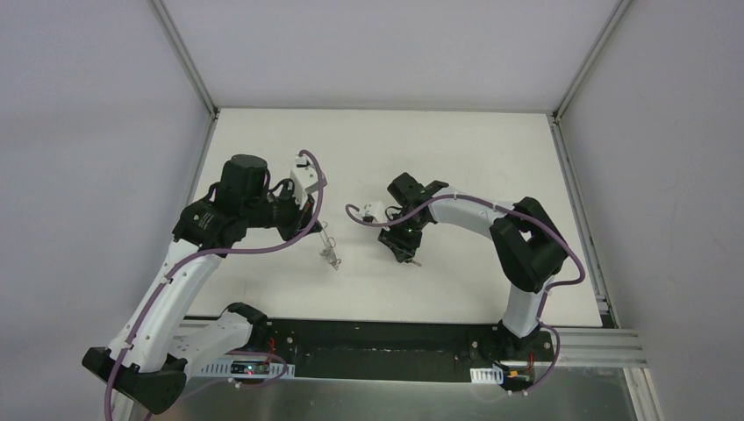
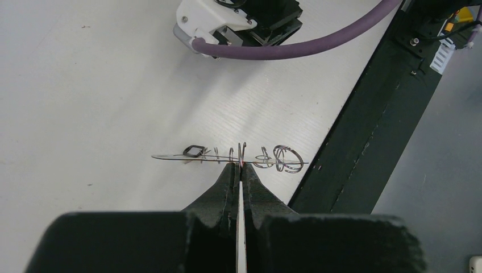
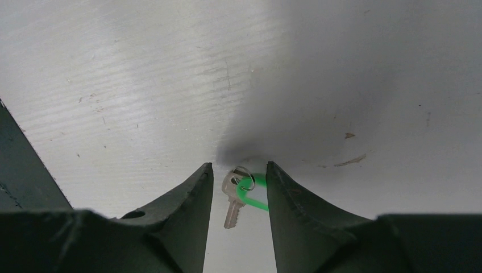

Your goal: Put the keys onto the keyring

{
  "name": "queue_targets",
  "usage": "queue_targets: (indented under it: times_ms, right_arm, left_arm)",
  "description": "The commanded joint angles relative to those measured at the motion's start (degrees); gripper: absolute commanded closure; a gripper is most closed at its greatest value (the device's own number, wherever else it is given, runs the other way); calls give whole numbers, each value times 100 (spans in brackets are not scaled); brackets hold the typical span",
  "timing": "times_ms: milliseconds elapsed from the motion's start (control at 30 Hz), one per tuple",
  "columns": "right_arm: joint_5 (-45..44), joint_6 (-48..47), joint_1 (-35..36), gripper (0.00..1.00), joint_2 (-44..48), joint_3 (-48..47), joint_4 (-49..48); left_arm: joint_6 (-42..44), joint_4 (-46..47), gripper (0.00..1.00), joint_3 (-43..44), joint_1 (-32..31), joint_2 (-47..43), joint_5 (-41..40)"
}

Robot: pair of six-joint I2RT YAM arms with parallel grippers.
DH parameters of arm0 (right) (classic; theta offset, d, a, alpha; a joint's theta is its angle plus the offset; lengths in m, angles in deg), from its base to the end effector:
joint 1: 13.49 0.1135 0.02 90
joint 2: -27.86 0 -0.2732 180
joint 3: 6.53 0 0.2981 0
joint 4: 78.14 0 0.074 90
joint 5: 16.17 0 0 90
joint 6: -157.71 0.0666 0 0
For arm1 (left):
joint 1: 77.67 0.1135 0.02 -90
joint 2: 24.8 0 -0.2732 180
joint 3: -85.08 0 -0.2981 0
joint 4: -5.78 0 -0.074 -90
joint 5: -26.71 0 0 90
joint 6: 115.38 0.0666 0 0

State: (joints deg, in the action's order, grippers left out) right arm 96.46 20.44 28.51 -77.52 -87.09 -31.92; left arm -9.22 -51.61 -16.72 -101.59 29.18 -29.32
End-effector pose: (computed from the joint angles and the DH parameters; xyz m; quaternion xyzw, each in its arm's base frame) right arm 0.2853 0.2914 0.1237 -0.7025 0.6655 0.1859 0.1702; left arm 0.2037 -0.1311 0.3861 0.4188 0.7426 -0.2871 0.4367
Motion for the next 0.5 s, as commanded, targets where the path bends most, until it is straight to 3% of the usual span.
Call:
queue_targets:
  times_ms: [0, 167, 467]
  right_arm:
    - [-314, -145, 121, 58, 101, 198, 34]
    - [-409, -109, 167, 62, 146, 274, -6]
    - [-549, -90, 171, 90, 253, 223, 159]
  left_arm:
    - [126, 95, 100, 12, 27, -149, 51]
    - [130, 95, 100, 17, 28, -179, 54]
    - [132, 113, 100, -5, 28, -230, 59]
